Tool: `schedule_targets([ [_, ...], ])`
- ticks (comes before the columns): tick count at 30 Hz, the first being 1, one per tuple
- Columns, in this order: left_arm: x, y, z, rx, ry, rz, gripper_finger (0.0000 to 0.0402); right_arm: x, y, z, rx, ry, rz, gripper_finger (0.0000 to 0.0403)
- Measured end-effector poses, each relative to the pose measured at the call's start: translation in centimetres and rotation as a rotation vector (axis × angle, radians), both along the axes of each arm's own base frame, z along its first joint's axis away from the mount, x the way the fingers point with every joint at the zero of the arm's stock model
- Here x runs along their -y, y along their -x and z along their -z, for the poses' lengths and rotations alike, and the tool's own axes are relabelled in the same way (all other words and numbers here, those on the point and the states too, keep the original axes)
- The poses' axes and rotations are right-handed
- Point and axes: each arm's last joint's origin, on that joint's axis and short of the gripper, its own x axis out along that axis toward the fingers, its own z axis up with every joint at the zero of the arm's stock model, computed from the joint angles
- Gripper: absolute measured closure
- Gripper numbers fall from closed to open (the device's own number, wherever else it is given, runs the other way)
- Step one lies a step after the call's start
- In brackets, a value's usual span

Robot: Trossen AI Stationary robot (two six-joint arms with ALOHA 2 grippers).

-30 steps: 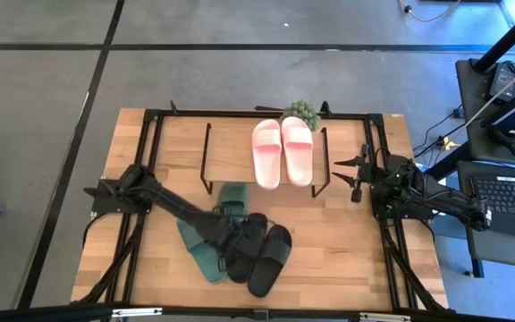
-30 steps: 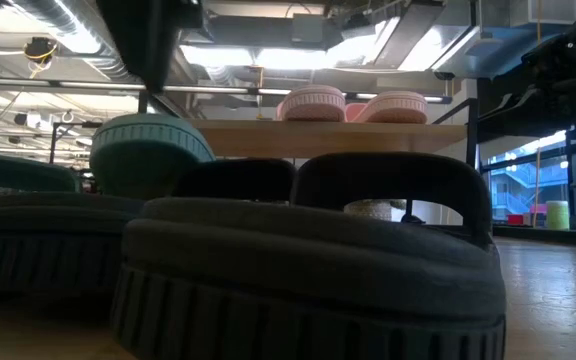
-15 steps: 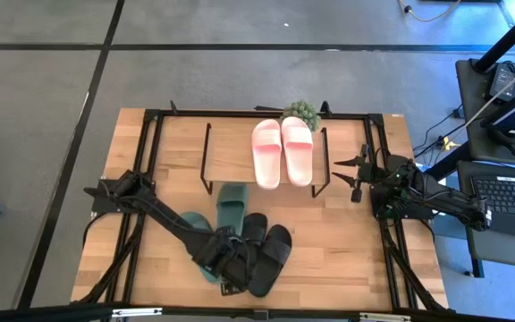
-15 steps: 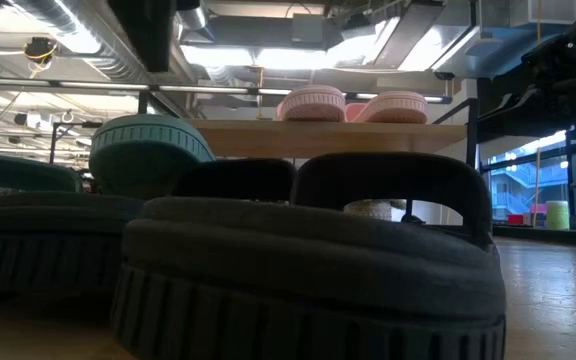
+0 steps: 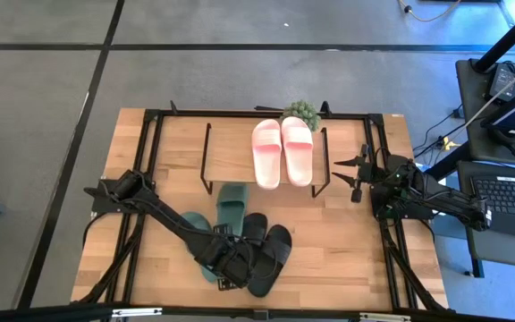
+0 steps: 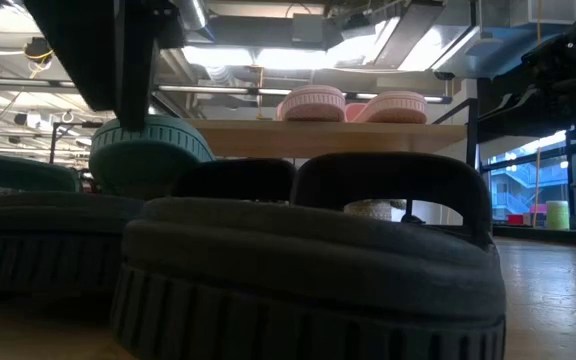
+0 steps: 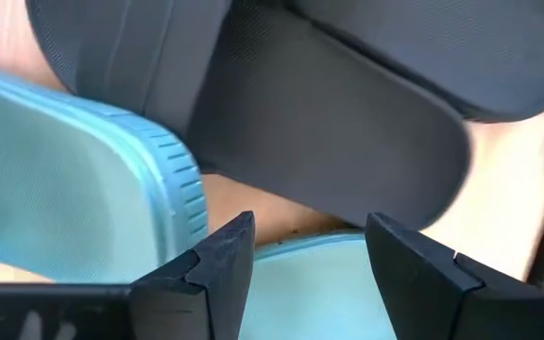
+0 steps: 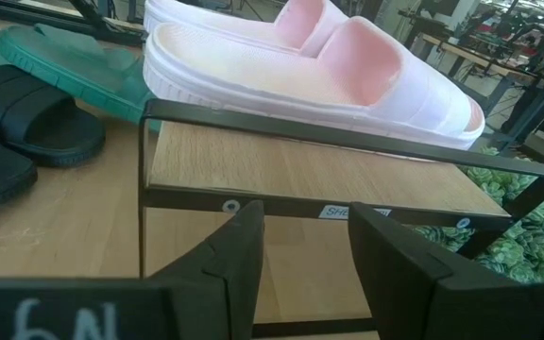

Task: Pick and place slides into the shelf
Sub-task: Put the left green slide under the shelf

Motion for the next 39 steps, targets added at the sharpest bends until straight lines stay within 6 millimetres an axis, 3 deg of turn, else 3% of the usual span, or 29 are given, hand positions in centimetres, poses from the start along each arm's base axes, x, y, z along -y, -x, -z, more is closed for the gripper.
schedule_targets([
  [16, -1.7, 0.1, 1.1, -0.048, -0.076, 0.014, 0.0207, 0.0, 0.0, 0.0, 0.000, 0.000, 0.000, 0.0246],
  [29, -6.2, -0.7, 4.4, -0.138, -0.083, 0.040, 0.0207, 0.0, 0.0, 0.0, 0.000, 0.000, 0.000, 0.0246],
  [39, -5.6, 0.8, -1.6, 0.066, 0.024, 0.080, 0.0207, 0.0, 0.0, 0.0, 0.000, 0.000, 0.000, 0.0246],
])
